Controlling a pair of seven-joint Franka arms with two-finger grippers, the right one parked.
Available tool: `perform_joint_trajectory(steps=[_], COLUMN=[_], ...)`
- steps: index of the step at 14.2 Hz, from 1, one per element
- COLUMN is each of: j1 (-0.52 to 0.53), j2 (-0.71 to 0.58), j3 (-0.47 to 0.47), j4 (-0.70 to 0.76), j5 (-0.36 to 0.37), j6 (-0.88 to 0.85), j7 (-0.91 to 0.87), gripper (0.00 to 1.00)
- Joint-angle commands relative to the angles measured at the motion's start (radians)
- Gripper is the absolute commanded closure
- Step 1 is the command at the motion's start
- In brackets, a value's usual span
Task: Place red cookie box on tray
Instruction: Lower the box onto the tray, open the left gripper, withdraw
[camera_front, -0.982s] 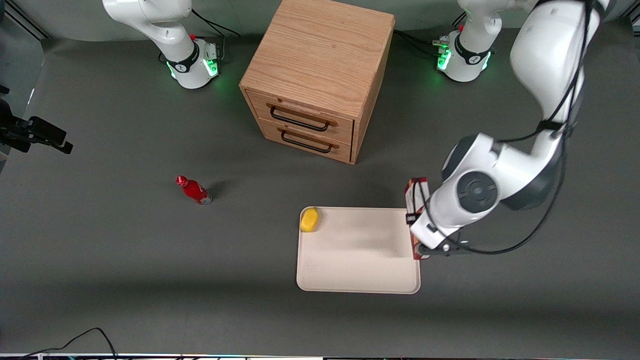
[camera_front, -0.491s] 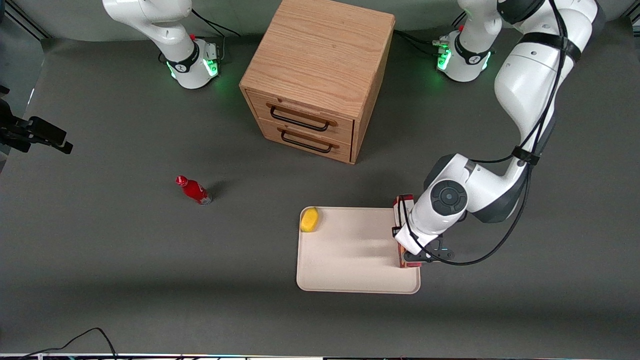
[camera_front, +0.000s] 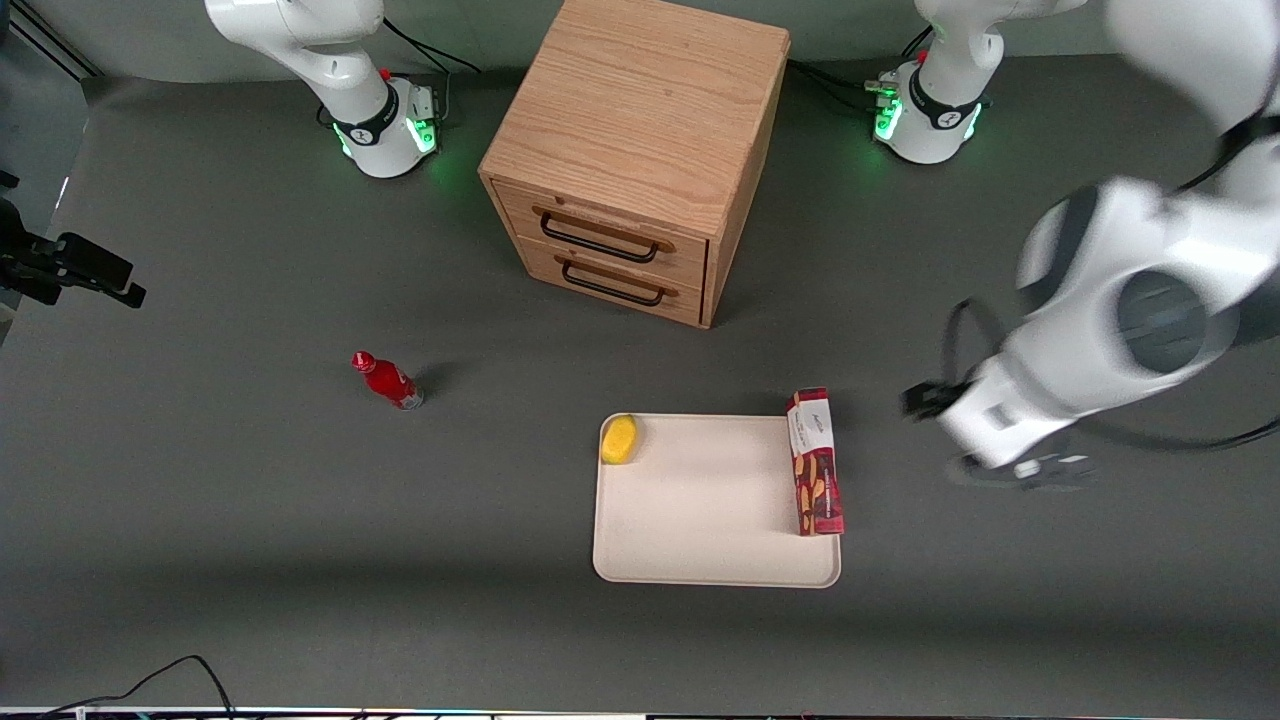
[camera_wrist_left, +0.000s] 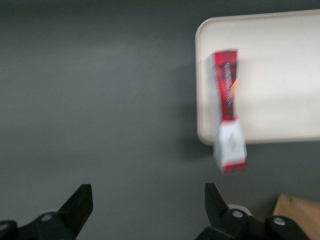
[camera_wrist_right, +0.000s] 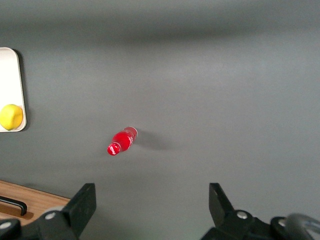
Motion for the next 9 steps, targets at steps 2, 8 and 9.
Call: perform_joint_trajectory(steps=[2,8,9], j1=[0.002,-0.001,-0.003], j2=[-0.277,-0.433,-0.430], j3=[0.190,0.241,0.239], j4=[-0.135,-0.243,-0.232], j5=[-0.095,-0.095,-0.094], j6=[-0.181,-0.240,-0.244], j7=[0.255,0.297,0.300], gripper=[0.00,0.00,0.00])
